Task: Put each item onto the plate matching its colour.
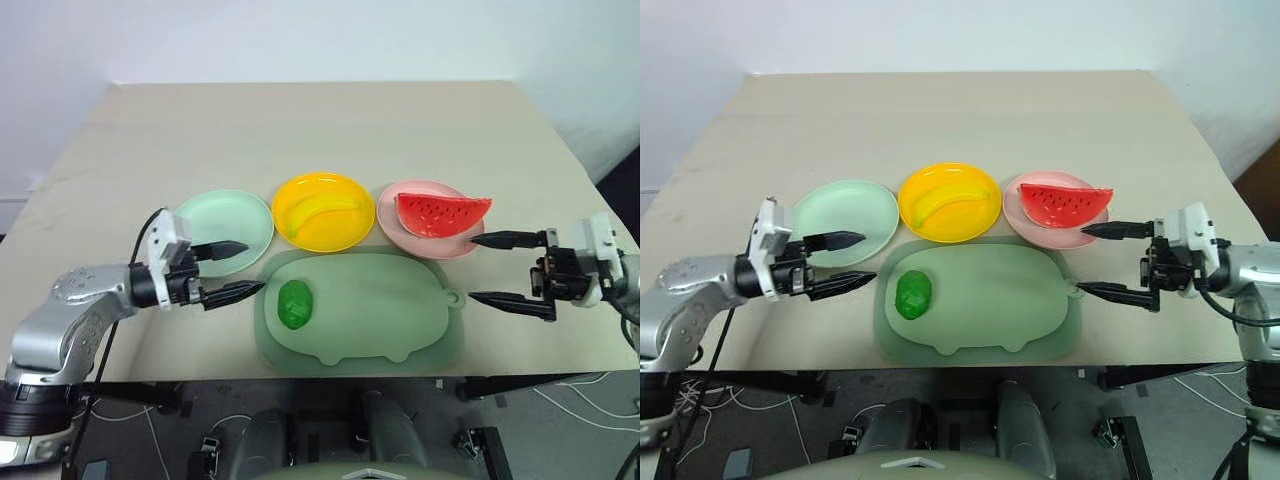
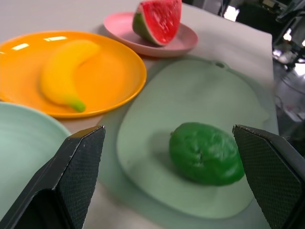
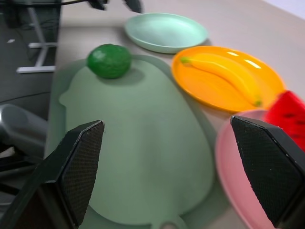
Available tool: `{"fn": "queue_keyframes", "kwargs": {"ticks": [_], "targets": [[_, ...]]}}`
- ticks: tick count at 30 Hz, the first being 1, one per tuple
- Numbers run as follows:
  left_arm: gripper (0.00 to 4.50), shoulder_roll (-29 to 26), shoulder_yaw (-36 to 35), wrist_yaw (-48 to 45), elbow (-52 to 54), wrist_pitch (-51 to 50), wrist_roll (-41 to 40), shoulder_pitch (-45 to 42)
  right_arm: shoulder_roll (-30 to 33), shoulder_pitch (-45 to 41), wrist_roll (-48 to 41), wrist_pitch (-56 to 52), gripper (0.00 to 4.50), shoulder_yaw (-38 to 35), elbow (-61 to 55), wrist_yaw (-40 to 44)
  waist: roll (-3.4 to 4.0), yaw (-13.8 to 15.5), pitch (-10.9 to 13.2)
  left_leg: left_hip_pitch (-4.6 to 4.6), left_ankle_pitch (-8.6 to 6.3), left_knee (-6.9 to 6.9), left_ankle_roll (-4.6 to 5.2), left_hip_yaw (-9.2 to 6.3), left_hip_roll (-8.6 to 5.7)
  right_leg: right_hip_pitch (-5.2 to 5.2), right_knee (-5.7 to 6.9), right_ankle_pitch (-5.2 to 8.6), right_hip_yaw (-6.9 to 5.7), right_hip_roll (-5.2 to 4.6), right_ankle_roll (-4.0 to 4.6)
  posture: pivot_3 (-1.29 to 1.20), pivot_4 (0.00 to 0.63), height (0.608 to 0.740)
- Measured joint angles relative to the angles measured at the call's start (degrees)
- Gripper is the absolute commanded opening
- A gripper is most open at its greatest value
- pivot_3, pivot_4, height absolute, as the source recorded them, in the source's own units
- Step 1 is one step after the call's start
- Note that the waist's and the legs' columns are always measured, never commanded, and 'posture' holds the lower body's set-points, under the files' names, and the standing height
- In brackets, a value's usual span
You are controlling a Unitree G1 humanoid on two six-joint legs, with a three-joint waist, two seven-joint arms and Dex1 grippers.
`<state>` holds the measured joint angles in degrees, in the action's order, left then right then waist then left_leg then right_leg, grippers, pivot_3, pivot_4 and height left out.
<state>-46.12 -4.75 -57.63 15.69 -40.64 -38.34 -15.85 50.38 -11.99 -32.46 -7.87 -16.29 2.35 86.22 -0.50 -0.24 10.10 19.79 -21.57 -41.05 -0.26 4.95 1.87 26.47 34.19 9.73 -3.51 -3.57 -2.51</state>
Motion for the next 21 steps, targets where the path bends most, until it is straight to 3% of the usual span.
{"fn": "queue_keyframes", "kwargs": {"ticks": [6,14,21], "targets": [[4.50,5.9,4.3,10.3,2.9,-12.8,-1.5,-8.2,-0.4,0.6,-0.3,-0.5,4.48,0.3,-1.4,-1.4,-0.05,0.3,0.0,-0.21,0.00,0.03,0.00,0.01,-0.02,-0.18,0.01,0.02,0.09,0.02,-0.03,0.00,0.150,0.736],[4.50,9.1,10.3,18.2,10.7,-29.7,-6.4,-13.3,-1.2,1.1,-0.4,-1.5,4.48,0.5,-2.7,-2.9,-0.05,0.8,0.0,-0.29,0.03,0.03,-0.06,0.06,-0.05,-0.21,0.02,0.03,0.21,0.07,-0.03,0.00,0.150,0.736],[4.50,9.8,12.1,24.0,14.3,-37.7,-6.8,-15.5,-2.0,2.3,-0.4,-1.8,4.48,0.8,-3.8,-3.9,-0.05,0.9,0.0,-0.31,0.03,0.03,-0.05,0.04,-0.06,-0.25,0.02,0.04,0.23,0.08,-0.03,0.00,0.150,0.736]]}}
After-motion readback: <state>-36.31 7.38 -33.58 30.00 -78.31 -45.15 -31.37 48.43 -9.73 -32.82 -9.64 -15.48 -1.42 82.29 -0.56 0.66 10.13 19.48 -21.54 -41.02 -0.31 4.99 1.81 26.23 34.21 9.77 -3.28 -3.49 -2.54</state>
